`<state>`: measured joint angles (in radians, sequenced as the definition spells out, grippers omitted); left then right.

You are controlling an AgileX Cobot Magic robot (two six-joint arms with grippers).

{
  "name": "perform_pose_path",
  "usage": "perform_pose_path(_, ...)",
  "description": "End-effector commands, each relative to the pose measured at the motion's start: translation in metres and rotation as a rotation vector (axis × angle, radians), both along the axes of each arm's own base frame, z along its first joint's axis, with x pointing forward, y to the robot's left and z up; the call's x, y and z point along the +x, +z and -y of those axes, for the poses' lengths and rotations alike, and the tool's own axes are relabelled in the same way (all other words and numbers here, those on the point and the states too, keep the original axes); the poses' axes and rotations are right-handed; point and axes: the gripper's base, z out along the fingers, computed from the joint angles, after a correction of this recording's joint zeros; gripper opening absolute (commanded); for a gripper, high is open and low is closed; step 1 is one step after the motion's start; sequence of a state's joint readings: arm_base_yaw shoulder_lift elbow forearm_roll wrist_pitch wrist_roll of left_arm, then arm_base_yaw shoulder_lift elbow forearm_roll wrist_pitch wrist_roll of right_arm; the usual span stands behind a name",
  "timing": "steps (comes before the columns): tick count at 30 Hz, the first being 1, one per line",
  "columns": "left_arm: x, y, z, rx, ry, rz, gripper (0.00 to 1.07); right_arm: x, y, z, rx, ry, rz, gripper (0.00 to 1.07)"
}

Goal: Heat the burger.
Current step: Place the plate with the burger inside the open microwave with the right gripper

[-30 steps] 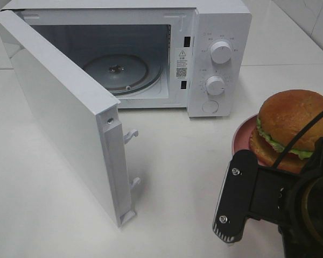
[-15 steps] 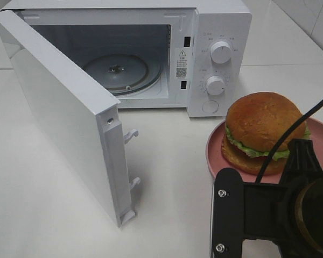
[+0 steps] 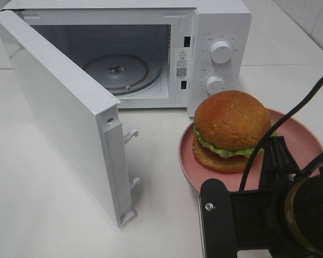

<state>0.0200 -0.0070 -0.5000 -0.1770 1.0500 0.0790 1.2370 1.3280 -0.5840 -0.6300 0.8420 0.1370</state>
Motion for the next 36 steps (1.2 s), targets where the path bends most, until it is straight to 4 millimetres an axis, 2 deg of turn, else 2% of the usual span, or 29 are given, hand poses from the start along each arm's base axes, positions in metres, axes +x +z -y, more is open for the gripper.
perform_pose_path(1, -0.003, 0.000, 0.000, -0.002, 0.003, 0.035, 1.00, 0.003, 0.004, -0.004, 0.002, 0.104, 0.051, 0.00)
perform_pose_path(15, -0.003, 0.000, 0.000, -0.002, 0.003, 0.035, 1.00, 0.006, 0.005, -0.008, 0.051, 0.122, 0.068, 0.00)
perform_pose_path(26, -0.003, 0.000, 0.000, -0.002, 0.003, 0.035, 1.00, 0.032, 0.004, 0.002, 0.020, 0.224, 0.059, 0.00)
perform_pose_path(36, -0.003, 0.000, 0.000, -0.002, 0.003, 0.035, 1.00, 0.048, 0.005, 0.007, 0.019, 0.322, 0.074, 0.00)
